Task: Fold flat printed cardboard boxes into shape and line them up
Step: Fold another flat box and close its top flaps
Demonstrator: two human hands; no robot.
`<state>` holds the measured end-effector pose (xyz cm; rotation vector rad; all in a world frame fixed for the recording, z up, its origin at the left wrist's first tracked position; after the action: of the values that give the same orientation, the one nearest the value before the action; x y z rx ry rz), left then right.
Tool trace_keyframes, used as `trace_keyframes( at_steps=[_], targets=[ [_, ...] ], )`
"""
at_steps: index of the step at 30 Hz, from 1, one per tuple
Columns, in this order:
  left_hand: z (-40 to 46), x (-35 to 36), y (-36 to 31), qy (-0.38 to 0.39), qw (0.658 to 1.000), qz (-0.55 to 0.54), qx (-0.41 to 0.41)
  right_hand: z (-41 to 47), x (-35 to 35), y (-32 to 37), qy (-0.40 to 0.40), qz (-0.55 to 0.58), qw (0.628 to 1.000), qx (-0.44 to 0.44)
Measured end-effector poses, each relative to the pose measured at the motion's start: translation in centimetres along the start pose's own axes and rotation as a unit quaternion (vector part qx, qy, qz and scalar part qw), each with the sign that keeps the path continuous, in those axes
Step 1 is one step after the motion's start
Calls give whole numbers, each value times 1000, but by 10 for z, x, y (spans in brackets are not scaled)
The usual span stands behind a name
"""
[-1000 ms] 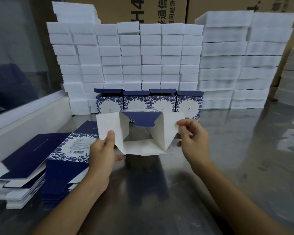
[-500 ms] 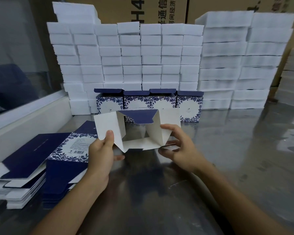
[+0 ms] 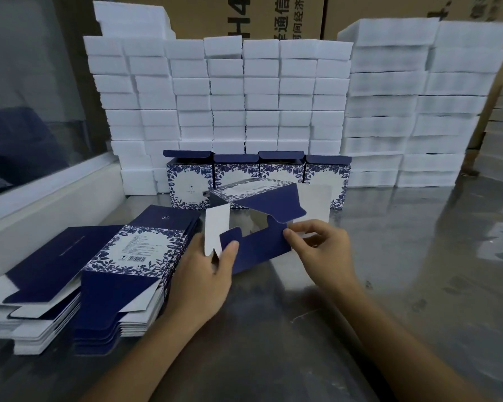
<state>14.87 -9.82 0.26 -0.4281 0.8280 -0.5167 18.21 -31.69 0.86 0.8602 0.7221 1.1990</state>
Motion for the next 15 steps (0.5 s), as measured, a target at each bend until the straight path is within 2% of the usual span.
trace_keyframes(
  at_steps=[2,7,10,15],
  targets=[
    [1,-4,2,-17,1000,-9,-12,-2,3,4,-2,13,1000,-18],
    [4,-5,18,-26,978,-126,-165,-6,16,11,-25,96,994,-43],
    [4,-7,18,-37,968,-147,-199,-8,23,4,-39,133,990,-10],
    [-4,5,18,-11,947,-200,-253,-17,27,-14,-84,83,988,101]
  ],
)
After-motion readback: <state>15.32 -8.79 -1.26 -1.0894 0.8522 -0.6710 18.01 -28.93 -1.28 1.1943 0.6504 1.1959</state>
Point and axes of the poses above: each hand's wrist, its own z-axis towards the middle knuckle, its own x-axis out of the palm, y = z × x, the point moved 5 cm from there along z, towards the middle knuckle, and after that the axes turned 14 degrees about z, right-handed, at the moved point
